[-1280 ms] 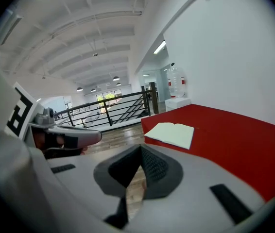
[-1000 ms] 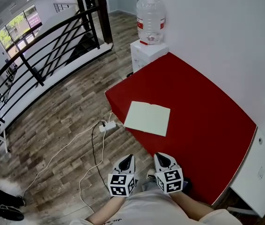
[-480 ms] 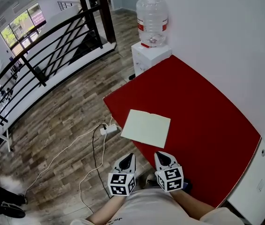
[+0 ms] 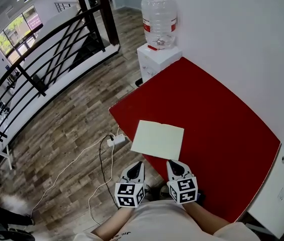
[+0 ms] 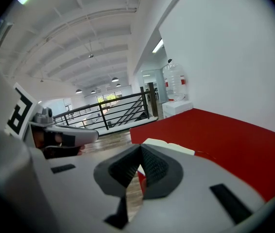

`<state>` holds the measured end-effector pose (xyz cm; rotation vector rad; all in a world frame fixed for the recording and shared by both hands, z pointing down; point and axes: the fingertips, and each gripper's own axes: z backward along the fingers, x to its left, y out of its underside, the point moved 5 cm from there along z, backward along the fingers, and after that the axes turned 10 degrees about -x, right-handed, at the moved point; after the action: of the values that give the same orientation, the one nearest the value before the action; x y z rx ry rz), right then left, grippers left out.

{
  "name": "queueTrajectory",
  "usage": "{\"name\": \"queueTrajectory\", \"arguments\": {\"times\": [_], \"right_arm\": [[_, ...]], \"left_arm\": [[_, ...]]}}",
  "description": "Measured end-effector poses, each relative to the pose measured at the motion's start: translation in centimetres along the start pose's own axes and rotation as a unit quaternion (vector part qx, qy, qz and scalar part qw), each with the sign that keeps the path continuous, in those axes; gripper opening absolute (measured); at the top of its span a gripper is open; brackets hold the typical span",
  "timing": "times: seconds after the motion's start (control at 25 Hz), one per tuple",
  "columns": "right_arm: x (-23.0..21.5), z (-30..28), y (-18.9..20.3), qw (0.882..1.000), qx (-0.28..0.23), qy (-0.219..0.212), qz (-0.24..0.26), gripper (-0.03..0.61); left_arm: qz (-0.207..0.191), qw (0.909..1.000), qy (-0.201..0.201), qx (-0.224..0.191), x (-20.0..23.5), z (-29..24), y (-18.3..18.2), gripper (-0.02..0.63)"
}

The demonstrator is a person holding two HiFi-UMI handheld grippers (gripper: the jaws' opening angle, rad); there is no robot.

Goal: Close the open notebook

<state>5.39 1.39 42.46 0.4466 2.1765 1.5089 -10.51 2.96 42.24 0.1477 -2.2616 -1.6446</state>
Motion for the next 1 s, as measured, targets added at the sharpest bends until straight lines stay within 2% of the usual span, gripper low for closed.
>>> {"name": "queueTrajectory", "arguments": {"times": [0.44, 0.76, 1.0], "right_arm": [[-0.3, -1.5, 0.0, 1.000, 0.005, 0.021, -0.007, 0.005], [-0.6, -2.7, 0.1, 0.999, 0.013, 0.029, -0.010, 0.005], [-1.2, -4.3, 0.2, 0.999, 0.013, 0.035, -0.012, 0.005]], "left_arm": [[0.004, 0.9997, 0.020, 0.014, 1.3, -1.8, 0.3, 0.006], [0.020, 0.9996, 0.011, 0.015, 2.7, -2.4, 0.5, 0.006], [0.018, 0.9997, 0.001, 0.017, 4.0, -3.7, 0.9, 0.006]]}}
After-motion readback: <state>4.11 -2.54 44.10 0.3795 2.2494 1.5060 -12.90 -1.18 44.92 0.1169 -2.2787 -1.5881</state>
